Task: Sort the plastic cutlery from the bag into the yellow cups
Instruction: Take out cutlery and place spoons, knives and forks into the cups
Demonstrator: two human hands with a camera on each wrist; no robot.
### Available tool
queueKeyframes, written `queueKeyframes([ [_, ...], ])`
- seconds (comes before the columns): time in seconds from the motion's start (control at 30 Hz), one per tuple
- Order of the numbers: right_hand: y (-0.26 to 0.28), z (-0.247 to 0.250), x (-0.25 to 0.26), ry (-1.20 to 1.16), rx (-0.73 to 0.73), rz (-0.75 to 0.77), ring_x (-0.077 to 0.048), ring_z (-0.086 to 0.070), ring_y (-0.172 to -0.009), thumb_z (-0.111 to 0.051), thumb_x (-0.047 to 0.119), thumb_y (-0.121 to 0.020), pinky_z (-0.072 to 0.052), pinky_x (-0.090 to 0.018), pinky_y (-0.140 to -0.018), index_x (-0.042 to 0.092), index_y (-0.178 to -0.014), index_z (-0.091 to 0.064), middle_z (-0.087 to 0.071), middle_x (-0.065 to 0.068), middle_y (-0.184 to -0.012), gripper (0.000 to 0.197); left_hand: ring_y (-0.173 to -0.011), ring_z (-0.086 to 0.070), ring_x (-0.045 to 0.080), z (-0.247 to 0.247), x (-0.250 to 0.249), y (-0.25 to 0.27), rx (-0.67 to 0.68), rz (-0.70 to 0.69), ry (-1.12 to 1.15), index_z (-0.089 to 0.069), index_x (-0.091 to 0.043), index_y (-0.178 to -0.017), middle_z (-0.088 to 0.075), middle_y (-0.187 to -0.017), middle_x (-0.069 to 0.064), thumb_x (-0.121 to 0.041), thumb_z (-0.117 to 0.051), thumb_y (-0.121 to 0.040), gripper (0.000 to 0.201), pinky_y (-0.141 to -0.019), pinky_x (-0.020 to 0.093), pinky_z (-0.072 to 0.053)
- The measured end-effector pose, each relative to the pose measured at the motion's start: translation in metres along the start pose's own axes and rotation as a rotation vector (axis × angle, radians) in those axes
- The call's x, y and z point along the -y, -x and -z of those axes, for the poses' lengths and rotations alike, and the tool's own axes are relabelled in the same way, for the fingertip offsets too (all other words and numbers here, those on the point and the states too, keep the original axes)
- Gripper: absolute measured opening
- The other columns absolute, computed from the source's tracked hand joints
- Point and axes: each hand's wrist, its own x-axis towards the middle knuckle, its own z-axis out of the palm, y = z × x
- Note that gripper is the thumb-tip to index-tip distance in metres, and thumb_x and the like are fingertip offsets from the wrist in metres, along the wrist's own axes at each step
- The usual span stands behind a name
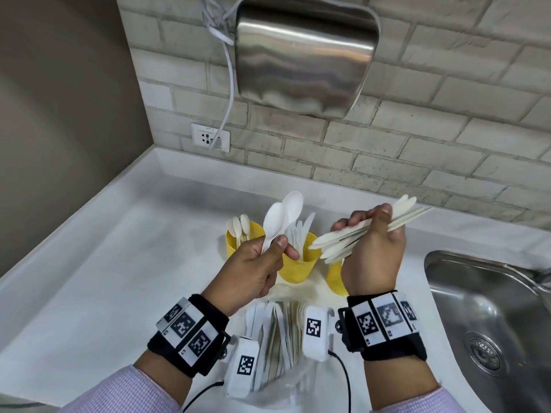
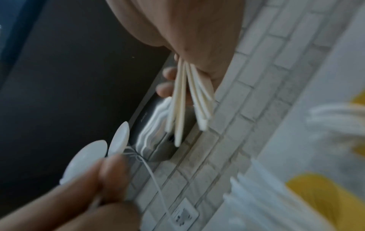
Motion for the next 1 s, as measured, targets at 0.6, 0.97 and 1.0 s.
queueKeyframes([
  [0.6,0.023,-0.015,-0.01,1.002,0.384,0.243,-0.015,-0.04,-0.051,-0.057,0.023,-0.096,-0.036,-0.028,-0.054,0.008,-0.066,-0.049,-0.043,0.002,-0.05,0.035,-0.063,-0.05,0.004,0.001,0.004,-0.001,0.073,-0.32,-0.595,-0.036,-0.038,-0.105,-0.055,-0.07,-0.016,-0.038,-0.036,-0.109,0.005,-0.059,0.02,-0.035],
  [0.97,0.027,-0.014,-0.017,1.038,0.523,0.26,-0.018,-0.06,-0.055,-0.058,0.023,-0.097,-0.046,-0.033,-0.058,0.007,-0.08,-0.057,-0.064,-0.006,-0.058,0.024,-0.055,-0.051,0.018,0.008,0.014,-0.004,0.052,-0.298,-0.831,-0.029,-0.035,-0.101,-0.052,-0.063,-0.002,-0.048,-0.036,-0.106,0.015,-0.056,0.041,-0.043],
  [1.0,0.025,-0.012,-0.018,1.041,0.534,0.282,-0.018,-0.057,-0.053,-0.057,0.021,-0.098,-0.045,-0.032,-0.055,0.006,-0.081,-0.055,-0.061,-0.006,-0.056,0.023,-0.058,-0.049,0.016,0.009,0.012,-0.005,0.07,-0.297,-0.751,-0.031,-0.032,-0.096,-0.051,-0.066,-0.002,-0.048,-0.036,-0.106,0.019,-0.06,0.041,-0.044],
])
